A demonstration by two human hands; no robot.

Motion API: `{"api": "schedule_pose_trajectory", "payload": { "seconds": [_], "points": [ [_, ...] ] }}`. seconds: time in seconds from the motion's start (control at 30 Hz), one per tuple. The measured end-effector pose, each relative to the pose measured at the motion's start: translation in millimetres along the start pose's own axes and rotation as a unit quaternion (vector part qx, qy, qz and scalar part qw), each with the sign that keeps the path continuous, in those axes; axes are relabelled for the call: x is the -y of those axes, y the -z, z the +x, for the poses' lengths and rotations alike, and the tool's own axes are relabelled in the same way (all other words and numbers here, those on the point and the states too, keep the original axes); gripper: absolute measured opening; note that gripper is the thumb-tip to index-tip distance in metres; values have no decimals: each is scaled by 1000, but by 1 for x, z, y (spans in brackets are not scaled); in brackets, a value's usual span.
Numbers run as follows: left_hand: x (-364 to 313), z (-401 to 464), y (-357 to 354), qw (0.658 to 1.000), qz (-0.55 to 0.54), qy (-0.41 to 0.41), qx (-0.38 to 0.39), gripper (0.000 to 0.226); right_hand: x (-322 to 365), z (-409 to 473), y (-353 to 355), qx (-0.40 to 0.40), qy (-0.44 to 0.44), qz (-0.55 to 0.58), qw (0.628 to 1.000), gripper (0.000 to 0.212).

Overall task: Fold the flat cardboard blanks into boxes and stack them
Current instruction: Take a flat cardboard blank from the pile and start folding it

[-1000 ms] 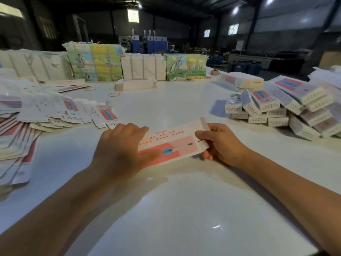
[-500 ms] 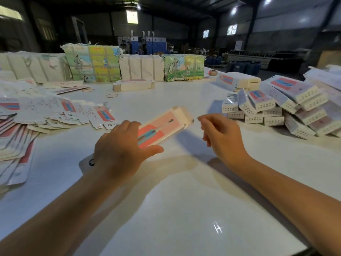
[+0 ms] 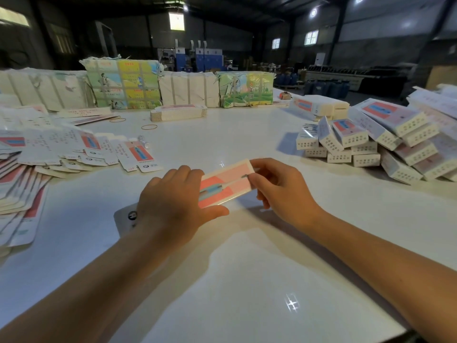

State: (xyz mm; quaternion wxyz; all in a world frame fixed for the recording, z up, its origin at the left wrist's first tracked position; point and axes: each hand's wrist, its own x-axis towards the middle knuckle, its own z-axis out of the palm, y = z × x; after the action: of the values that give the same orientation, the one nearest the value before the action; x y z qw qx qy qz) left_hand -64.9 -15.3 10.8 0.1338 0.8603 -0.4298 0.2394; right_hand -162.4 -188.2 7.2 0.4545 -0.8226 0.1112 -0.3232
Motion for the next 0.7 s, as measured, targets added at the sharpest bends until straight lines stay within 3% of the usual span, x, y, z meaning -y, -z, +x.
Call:
{"api": "schedule_pose_trajectory", "payload": {
  "seconds": [0.07,0.3,0.37,0.43,0.47,0.53,0.57,0.6,0.63,0.67,0.7],
  "points": [
    [-1,-1,0,1000,4,-10,-11,70,0,-1,-1,-9,1,-14,1000,10],
    [-1,-1,-5,998,14,-48,-34,67,1,0,5,40,20,-57,997,3],
    [-1,-1,-3,999,-9,-29,-32,67,1,1,10,-5,82,-153,985,14],
    [-1,-1,-2,998,-32,-5,-48,68,1,4,14,-86,117,-233,962,49],
    [0,-1,-2,998,-34,1,-59,71,-1,6,14,-98,93,-209,969,67],
    [-1,-1,-2,998,-35,8,-61,76,3,9,11,-36,-66,4,997,80],
    [-2,-1,-3,998,-35,7,-58,77,6,9,9,34,-167,160,972,72],
    [-3,-1,-3,998,-36,4,-55,77,7,9,8,90,-240,290,922,58],
    [-4,-2,-2,998,-38,0,-53,74,7,9,7,114,-262,342,895,42],
    [-5,-2,-1,998,-44,-4,-52,70,6,8,5,116,-251,334,901,27],
    [-6,-3,0,998,-48,-10,-47,66,5,6,4,104,-208,275,933,15]
  ]
}}
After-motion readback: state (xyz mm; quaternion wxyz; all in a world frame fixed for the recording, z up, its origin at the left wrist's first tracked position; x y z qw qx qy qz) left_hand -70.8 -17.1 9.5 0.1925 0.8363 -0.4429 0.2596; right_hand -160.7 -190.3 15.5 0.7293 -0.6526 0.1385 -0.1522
